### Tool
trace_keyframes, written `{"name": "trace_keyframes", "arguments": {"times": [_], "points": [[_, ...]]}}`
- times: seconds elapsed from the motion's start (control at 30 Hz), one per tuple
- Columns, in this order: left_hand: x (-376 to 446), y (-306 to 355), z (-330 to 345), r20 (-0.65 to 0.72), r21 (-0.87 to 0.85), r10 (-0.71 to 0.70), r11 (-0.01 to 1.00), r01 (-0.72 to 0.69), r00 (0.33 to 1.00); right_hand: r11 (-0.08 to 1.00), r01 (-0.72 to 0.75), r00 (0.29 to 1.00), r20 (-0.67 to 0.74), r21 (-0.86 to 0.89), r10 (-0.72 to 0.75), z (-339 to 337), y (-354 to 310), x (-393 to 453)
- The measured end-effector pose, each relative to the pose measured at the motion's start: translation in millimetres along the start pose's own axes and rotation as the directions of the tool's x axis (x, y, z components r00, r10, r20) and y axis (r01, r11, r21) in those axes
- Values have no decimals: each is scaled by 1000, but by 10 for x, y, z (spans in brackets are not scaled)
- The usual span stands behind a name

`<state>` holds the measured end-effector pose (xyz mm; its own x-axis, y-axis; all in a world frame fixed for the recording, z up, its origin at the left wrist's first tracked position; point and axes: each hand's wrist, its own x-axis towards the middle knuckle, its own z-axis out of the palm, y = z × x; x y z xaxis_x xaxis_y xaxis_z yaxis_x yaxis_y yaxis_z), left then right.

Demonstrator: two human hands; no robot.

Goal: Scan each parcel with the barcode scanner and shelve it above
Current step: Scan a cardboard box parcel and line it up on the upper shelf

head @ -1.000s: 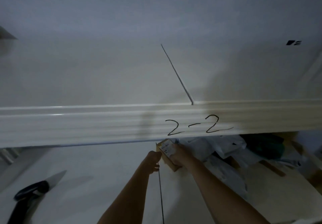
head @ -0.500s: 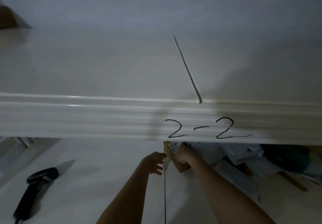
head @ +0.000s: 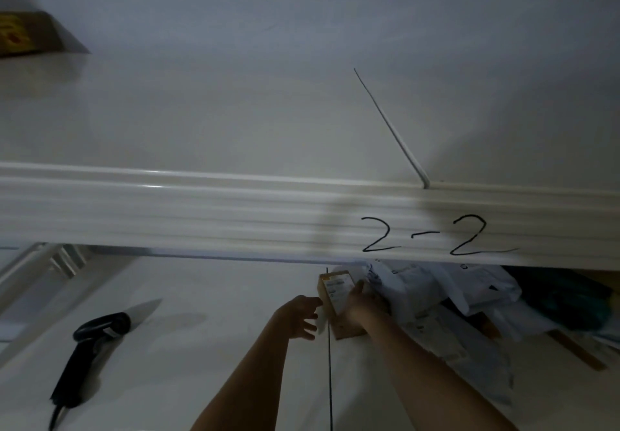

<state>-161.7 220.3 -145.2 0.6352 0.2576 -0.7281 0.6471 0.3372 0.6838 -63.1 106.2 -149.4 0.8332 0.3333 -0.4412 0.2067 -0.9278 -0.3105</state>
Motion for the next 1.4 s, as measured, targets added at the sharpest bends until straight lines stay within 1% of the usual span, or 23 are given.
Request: {"name": "trace_keyframes", "arguments": {"times": [0.03, 0.1, 0.2, 0.23, 0.27, 0.3, 0.37, 0.43, 0.53, 0.6, 0.67, 0.73, 0.83, 0.9, 1.0, 1.1, 1.2, 1.3, 1.4], "points": [[-23, -14, -8, 8, -7, -2, 1000, 2, 1000, 999, 19, 1000, -4, -26, -19, 25, -38, -27], [-59, -27, -24, 18, -10, 23, 1000, -23, 1000, 999, 32, 999, -11, -16, -32, 52, -165, -102], [-126, -30, -66, 1, -39, 102, 994, -102, 995, 991, 135, 991, -15, 25, -135, 25, -318, -228], [-152, -32, -97, -9, -65, 130, 989, -131, 991, 985, 169, 986, -16, 46, -168, 9, -351, -262], [-183, -35, -145, -17, -92, 160, 983, -161, 987, 975, 183, 983, -10, 123, -183, -6, -367, -296], [-217, -40, -212, -17, -112, 189, 975, -190, 982, 949, 191, 979, 22, 249, -203, -26, -368, -321], [-297, -66, -388, 11, -119, 226, 968, -223, 974, 822, 185, 951, 114, 538, -288, -63, -365, -409], [-405, -101, -589, 71, -115, 223, 970, -214, 972, 713, 162, 913, 170, 682, -370, -68, -338, -527], [-546, -166, -845, 201, -91, 222, 974, -207, 954, 600, 11, 885, 271, 800, -378, -5, -320, -688], [-642, -200, -936, 274, -46, 229, 973, -225, 934, 543, -49, 871, 303, 838, -388, 93, -333, -744], [-729, -230, -986, 293, -10, 227, 972, -235, 929, 484, -74, 854, 306, 872, -420, 190, -376, -830], [-811, -268, -1024, 281, -1, 233, 970, -243, 931, 464, -71, 858, 291, 883, -423, 255, -441, -957], [-953, -336, -1094, 244, 13, 246, 966, -257, 938, 465, -45, 888, 249, 884, -386, 285, -508, -1146], [-1075, -389, -1144, 211, 56, 248, 963, -265, 946, 469, -16, 901, 216, 883, -376, 282, -513, -1240], [-1292, -489, -1206, 148, 95, 261, 956, -276, 954, 427, 1, 914, 172, 904, -367, 289, -494, -1363], [-1519, -626, -1251, 27, 52, 268, 962, -269, 963, 361, -22, 923, 158, 932, -352, 350, -476, -1491], [-1753, -792, -1295, -104, 17, 247, 969, -246, 964, 322, -47, 913, 171, 946, -369, 491, -499, -1650], [-1900, -970, -1396, -259, -4, 217, 974, -225, 941, 311, -72, 916, 186, 948, -355, 677, -600, -1817], [-1983, -1151, -1593, -374, -22, 197, 975, -221, 906, 300, -102, 922, 203, 948, -328, 858, -772, -1918]]}}
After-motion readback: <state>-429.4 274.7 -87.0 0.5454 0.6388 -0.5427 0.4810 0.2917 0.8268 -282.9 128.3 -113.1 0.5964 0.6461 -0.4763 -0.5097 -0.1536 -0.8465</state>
